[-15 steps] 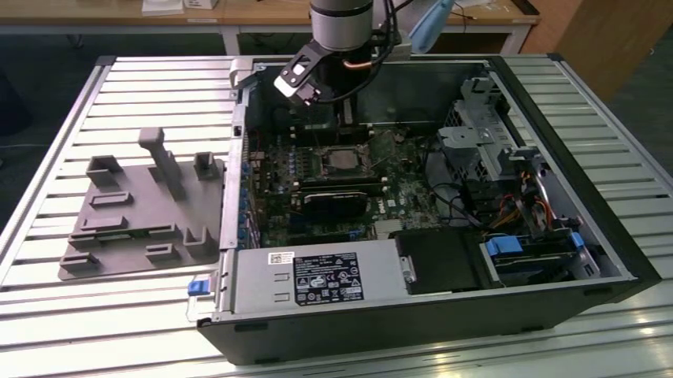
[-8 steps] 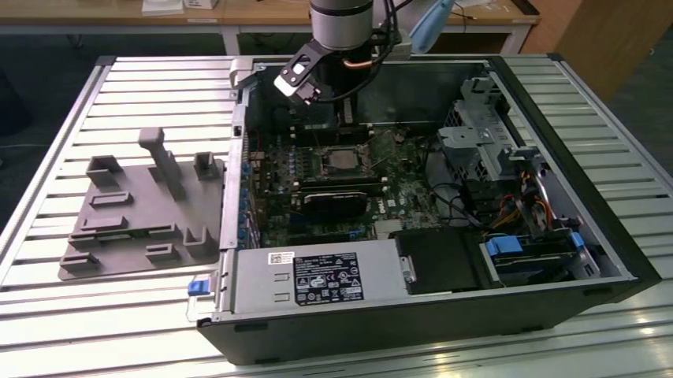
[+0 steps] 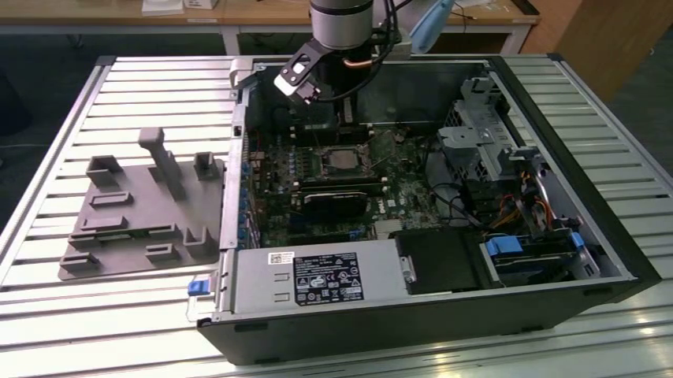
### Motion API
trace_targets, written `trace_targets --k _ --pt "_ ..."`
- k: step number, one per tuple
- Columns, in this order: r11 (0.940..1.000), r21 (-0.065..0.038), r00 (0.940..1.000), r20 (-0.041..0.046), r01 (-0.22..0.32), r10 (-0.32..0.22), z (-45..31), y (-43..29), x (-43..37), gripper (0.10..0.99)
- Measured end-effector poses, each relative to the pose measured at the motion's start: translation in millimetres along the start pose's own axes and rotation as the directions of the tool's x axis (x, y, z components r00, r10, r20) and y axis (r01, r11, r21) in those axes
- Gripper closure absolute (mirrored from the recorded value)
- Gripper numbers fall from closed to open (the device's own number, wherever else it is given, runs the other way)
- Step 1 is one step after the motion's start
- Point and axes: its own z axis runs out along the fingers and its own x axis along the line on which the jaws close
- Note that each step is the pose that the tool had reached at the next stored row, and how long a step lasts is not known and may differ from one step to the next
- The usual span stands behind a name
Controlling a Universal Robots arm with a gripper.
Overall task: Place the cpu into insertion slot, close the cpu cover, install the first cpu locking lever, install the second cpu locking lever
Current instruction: 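Close the cpu cover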
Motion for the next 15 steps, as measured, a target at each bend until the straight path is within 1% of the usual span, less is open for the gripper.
trace_targets --k 4,12,15 --pt "1.0 0.0 1.0 -0.0001 0.0 0.0 -5.1 0.5 -0.1 0.984" --pt "1.0 0.0 1.0 0.0001 0.0 0.0 -5.1 0.7 -0.1 0.984" --pt "1.0 0.0 1.0 0.0002 0.0 0.0 -4.8 3.6 0.0 0.984"
